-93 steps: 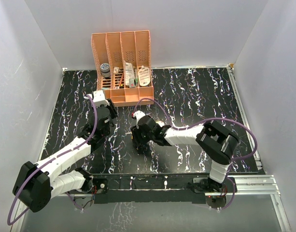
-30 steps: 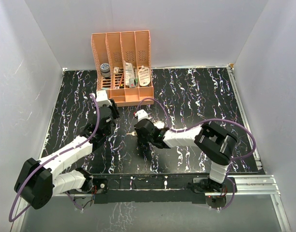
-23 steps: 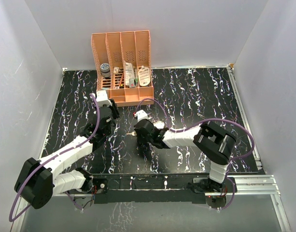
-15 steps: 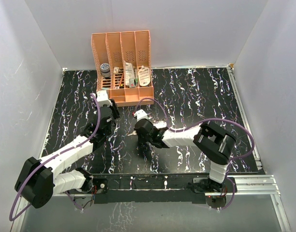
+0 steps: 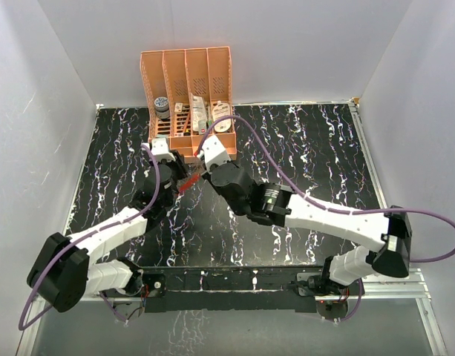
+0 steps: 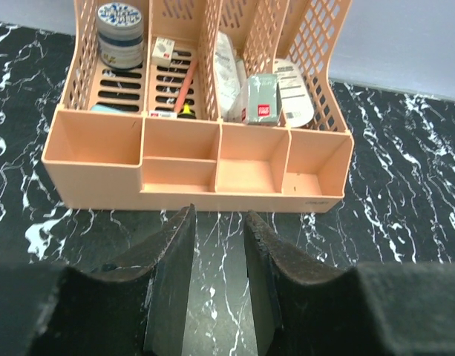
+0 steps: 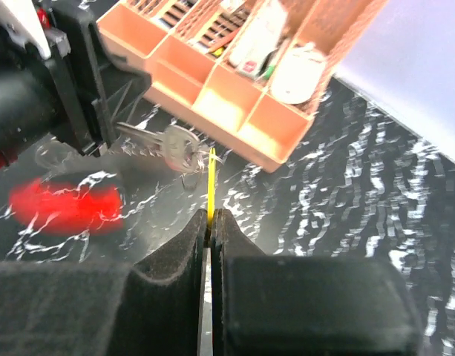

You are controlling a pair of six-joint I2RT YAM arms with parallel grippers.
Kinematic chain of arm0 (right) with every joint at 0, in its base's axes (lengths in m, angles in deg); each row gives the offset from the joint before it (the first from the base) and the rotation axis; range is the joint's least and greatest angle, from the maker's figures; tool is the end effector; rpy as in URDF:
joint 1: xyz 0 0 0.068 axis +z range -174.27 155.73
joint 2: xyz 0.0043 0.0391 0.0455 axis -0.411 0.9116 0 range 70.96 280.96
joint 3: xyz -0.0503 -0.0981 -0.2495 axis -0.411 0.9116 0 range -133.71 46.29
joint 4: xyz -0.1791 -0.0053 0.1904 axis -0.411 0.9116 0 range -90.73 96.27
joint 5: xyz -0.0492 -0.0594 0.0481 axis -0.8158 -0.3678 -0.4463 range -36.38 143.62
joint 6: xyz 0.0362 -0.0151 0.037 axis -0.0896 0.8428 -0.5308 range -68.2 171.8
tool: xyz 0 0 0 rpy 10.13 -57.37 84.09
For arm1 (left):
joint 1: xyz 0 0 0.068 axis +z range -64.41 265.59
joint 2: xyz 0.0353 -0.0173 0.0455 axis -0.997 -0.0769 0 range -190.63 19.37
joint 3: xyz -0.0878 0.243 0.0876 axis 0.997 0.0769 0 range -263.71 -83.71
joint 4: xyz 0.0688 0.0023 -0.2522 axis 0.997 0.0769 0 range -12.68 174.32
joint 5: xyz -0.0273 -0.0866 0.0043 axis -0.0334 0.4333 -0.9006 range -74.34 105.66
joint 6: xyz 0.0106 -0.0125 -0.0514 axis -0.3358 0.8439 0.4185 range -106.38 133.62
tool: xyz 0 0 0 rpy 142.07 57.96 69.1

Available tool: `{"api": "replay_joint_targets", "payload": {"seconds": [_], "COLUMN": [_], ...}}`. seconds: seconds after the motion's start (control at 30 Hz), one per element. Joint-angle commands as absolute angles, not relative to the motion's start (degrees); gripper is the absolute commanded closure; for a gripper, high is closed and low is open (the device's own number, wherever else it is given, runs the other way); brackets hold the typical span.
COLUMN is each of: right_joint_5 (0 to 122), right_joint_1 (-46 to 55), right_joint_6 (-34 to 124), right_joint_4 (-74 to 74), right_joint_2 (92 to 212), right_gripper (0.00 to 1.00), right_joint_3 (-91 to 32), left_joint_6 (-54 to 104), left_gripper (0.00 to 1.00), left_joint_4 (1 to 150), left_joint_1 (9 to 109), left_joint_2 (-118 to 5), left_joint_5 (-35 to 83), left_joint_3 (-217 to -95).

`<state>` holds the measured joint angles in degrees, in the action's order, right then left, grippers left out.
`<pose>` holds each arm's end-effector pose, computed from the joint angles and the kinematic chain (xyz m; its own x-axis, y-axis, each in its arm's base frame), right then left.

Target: Remove the keys from the keyring

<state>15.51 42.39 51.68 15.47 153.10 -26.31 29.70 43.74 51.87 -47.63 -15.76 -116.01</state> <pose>0.1499 0.2919 0.3492 -0.1732 -0.3973 -0.9012 -0.5018 0.8230 -0.2663 0.2238 -0.1272 0.2643 -0.0267 -0.2663 -0.9635 0.0342 0.9631 -0.2671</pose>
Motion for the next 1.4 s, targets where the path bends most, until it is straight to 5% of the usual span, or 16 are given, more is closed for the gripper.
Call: {"api": "replay_joint_targets", "payload": {"seconds": [0.0, 0.3, 0.53, 0.87, 1.23, 1.37], "right_joint_5": [5.5, -11.98, -24.29, -19.19, -9.74, -8.22], "right_joint_1": [44.98, 52.34, 56.23, 60.32, 60.37, 60.37], "right_joint_6": [57.62, 47.86, 41.48, 63.31, 65.65, 65.89], "right_joint_4": [30.14, 62.47, 74.31, 41.82, 33.5, 29.55], "right_joint_2": [152.69, 157.44, 160.21, 143.71, 136.27, 135.14], "right_gripper": [1.0, 1.0, 1.0, 1.0, 1.0, 1.0], "right_joint_3": [-34.14, -46.47, -46.58, -38.28, -37.79, -36.0], "left_joint_6": [28.03, 28.92, 31.36, 38.7, 69.82, 76.06], "left_gripper": [0.69, 0.68, 0.65, 0.58, 0.55, 0.64], "left_joint_4": [31.25, 19.05, 11.79, 0.73, -24.8, -24.99], "left_joint_1": [53.53, 54.68, 54.8, 56.56, 57.56, 57.47], "left_joint_2": [-50.1, -54.24, -57.22, -58.76, -74.02, -77.29], "left_joint_5": [-13.62, -14.44, -4.69, 28.46, 46.34, 55.5], "left_joint_3": [-116.05, -119.5, -121.79, -122.64, -129.71, -137.69]}}
